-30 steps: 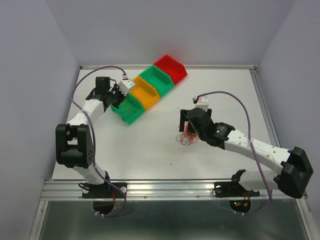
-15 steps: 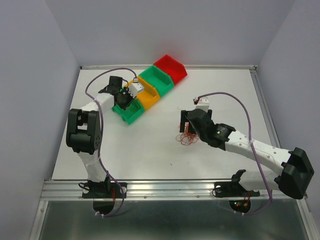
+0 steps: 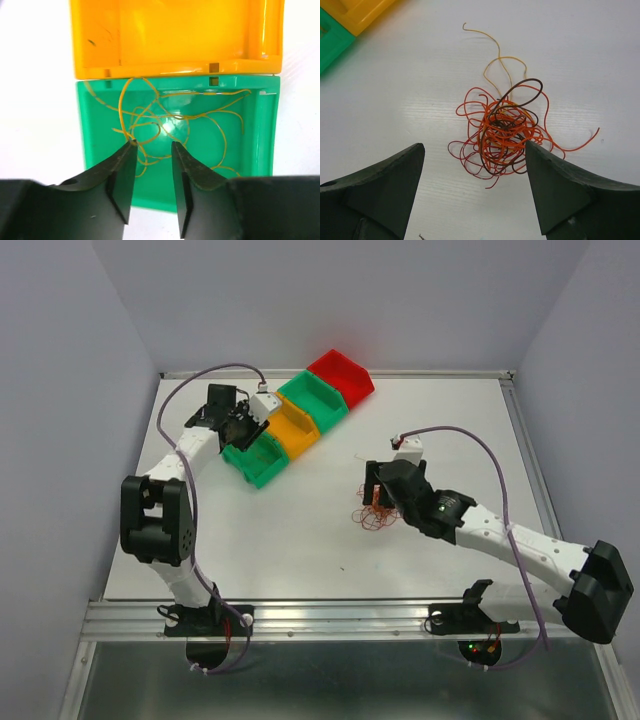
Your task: Untangle the cables
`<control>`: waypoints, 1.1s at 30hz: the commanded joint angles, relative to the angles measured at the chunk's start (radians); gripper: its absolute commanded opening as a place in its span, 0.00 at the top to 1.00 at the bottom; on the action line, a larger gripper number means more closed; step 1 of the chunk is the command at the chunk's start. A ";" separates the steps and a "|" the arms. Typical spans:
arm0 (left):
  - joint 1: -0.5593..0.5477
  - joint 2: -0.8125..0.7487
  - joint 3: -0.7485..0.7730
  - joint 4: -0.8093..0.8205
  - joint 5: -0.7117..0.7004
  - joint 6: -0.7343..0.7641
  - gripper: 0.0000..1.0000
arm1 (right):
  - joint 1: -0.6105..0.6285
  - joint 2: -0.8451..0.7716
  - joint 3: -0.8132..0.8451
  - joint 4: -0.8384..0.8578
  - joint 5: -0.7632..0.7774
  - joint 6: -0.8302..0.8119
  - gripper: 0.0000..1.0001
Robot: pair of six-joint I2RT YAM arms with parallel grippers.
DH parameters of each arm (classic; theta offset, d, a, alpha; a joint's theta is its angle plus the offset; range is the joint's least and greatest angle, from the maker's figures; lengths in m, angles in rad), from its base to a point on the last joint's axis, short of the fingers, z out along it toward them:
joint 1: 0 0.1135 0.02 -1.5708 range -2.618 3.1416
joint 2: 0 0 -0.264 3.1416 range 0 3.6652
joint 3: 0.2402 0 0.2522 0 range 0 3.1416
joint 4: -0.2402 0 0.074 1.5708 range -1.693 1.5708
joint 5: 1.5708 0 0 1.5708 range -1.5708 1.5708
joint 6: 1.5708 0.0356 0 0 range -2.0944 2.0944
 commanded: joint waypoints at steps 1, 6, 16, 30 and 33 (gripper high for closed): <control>0.001 -0.130 0.036 -0.022 0.016 0.016 0.50 | 0.004 0.001 -0.041 0.030 0.070 0.024 0.16; 0.001 -0.221 0.033 -0.034 0.038 0.018 0.43 | -0.008 0.046 -0.039 0.030 0.185 0.053 0.22; -0.101 -0.409 -0.056 -0.016 0.102 -0.019 0.41 | -0.126 0.153 0.007 0.133 0.085 0.009 0.27; -0.233 -0.488 -0.165 0.100 0.113 -0.107 0.40 | -0.159 0.224 0.028 0.303 -0.009 -0.020 0.38; -0.246 -0.492 -0.190 0.136 0.152 -0.128 0.40 | -0.159 0.224 0.024 0.317 -0.003 -0.033 0.42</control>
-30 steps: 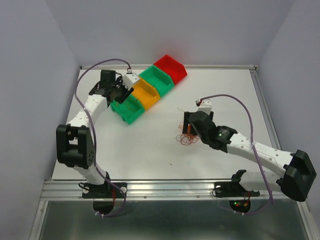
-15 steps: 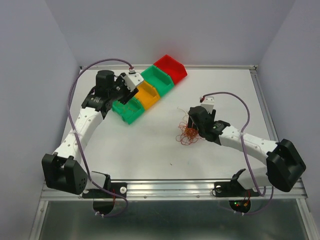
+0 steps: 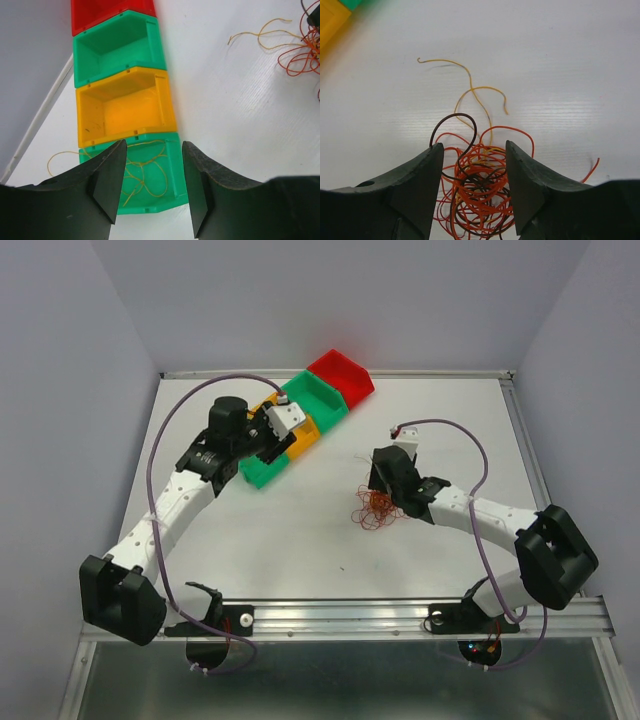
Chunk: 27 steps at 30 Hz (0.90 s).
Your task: Untangle the cables
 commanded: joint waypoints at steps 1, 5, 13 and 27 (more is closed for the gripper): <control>-0.020 -0.025 -0.033 0.095 0.062 -0.042 0.40 | -0.007 -0.028 0.037 0.092 -0.013 -0.031 0.42; -0.047 -0.009 -0.044 0.115 0.073 -0.055 0.41 | -0.016 -0.003 0.037 0.128 -0.011 -0.051 0.49; -0.067 -0.013 -0.088 0.158 0.089 -0.071 0.41 | -0.062 -0.020 -0.026 0.253 -0.089 -0.089 0.64; -0.084 -0.022 -0.134 0.179 0.091 -0.069 0.41 | -0.080 -0.123 -0.122 0.259 -0.045 -0.064 0.36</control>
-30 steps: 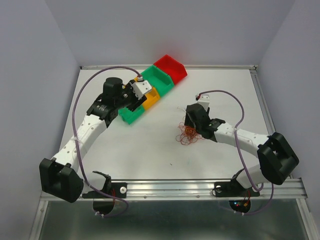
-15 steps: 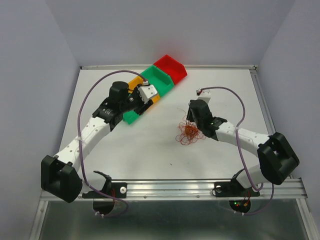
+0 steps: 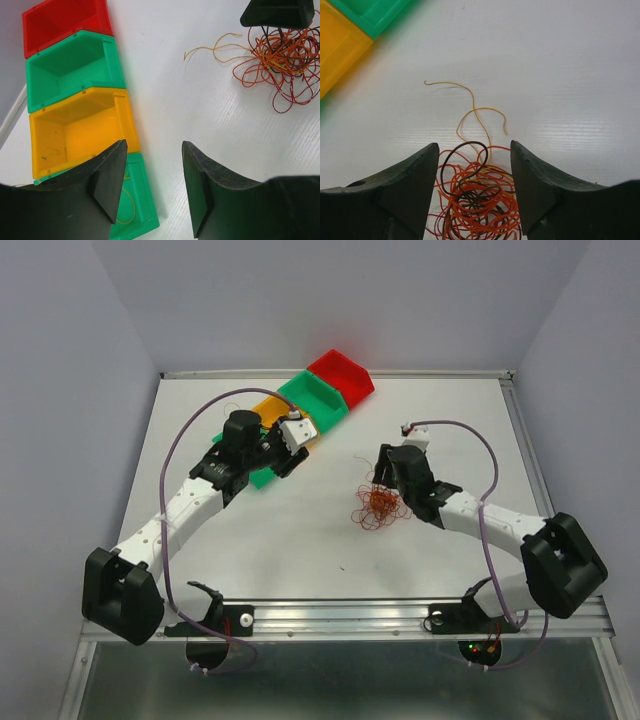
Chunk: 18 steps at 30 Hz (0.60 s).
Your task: Untangle the cables
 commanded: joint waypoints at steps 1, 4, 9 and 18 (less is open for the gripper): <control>-0.008 -0.027 -0.020 0.047 0.015 -0.010 0.41 | -0.005 -0.114 -0.053 0.045 0.047 0.009 0.35; -0.008 -0.028 -0.027 0.050 0.017 -0.011 0.41 | -0.005 -0.180 -0.091 0.042 0.024 0.010 0.34; -0.008 -0.025 -0.032 0.050 0.017 -0.010 0.41 | -0.003 -0.240 -0.134 0.028 -0.003 0.015 0.34; -0.009 -0.034 -0.039 0.050 0.021 -0.013 0.41 | -0.003 -0.179 -0.134 -0.024 -0.030 0.026 0.37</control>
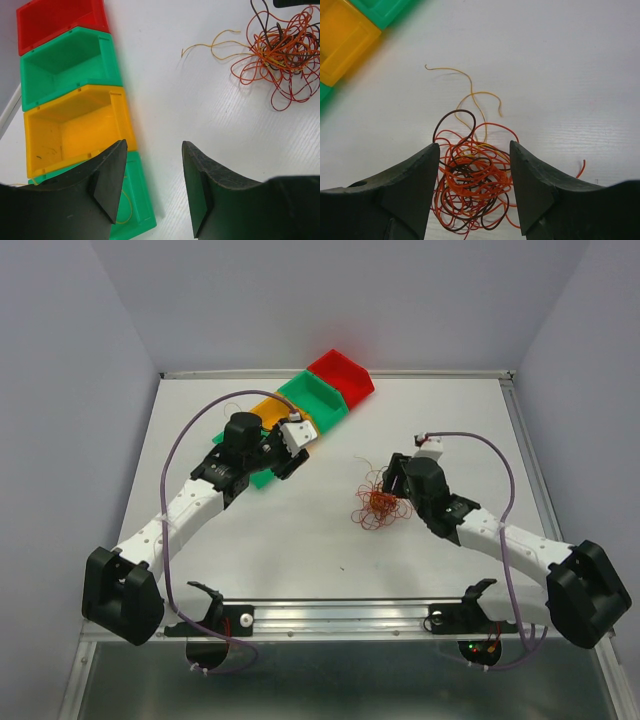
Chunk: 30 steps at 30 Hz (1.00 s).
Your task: Untangle the cables
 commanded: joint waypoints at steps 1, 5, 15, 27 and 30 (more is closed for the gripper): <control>-0.011 -0.034 -0.018 0.037 0.019 -0.010 0.41 | -0.005 0.048 0.007 -0.006 0.002 0.014 0.37; -0.009 -0.028 -0.020 0.037 0.018 -0.009 0.41 | -0.006 0.095 0.042 -0.002 0.011 0.005 0.38; -0.011 -0.040 -0.032 0.037 0.016 -0.009 0.41 | -0.009 0.190 0.099 0.093 -0.030 -0.020 0.41; -0.011 -0.051 -0.043 0.037 0.015 -0.009 0.42 | -0.011 0.157 0.096 0.094 -0.101 -0.012 0.41; -0.011 -0.045 -0.043 0.037 0.015 -0.010 0.41 | -0.011 0.145 0.084 0.092 -0.122 -0.017 0.41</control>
